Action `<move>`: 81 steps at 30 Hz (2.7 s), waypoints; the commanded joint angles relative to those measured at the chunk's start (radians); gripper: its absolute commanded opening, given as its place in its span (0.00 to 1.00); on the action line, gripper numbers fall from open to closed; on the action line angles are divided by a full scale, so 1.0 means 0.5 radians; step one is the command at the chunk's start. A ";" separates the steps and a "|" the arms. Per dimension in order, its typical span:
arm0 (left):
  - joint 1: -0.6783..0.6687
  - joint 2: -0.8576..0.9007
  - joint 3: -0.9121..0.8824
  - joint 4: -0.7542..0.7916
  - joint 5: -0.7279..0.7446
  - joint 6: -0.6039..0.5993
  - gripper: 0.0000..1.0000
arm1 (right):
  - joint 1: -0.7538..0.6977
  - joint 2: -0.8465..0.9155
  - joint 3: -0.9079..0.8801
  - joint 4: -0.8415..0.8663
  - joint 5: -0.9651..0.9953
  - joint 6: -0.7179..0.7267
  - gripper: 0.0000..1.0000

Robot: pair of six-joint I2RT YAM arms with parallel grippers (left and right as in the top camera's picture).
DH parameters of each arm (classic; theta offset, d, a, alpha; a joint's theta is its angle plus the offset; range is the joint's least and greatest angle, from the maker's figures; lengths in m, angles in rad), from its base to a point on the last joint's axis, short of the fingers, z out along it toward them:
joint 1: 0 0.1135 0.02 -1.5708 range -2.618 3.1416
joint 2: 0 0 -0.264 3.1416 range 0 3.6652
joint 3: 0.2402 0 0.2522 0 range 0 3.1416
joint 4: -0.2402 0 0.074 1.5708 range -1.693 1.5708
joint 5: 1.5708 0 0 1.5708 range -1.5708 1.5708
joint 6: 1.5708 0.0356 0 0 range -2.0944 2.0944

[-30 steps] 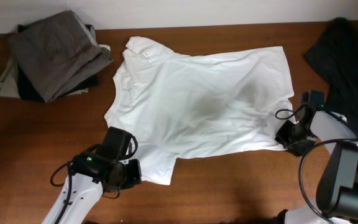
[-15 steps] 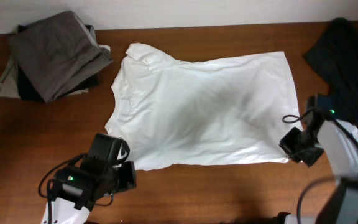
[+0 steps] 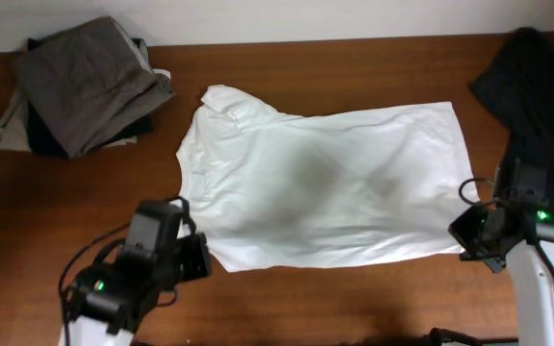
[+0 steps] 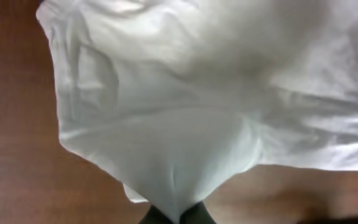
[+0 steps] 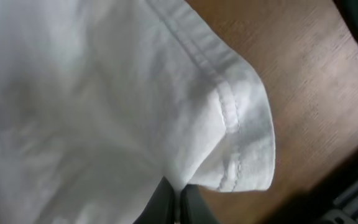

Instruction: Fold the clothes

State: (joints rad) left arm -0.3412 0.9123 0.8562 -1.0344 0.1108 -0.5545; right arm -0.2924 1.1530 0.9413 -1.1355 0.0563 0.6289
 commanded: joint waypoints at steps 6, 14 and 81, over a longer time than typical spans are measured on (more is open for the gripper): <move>-0.006 0.577 0.031 0.518 -0.336 -0.018 0.01 | -0.005 0.147 -0.009 0.438 -0.175 0.015 0.04; -0.006 0.688 0.031 0.928 -0.615 -0.018 0.01 | 0.128 0.584 -0.009 0.689 -0.182 0.018 0.04; -0.006 1.547 0.184 1.238 0.327 -0.217 0.74 | 0.284 0.793 0.377 0.609 -0.764 -0.263 0.99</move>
State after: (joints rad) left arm -0.3412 1.6779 0.9356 -0.4198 0.2558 -0.6563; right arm -0.1562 1.5631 1.1164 -0.8307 -0.3134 0.5076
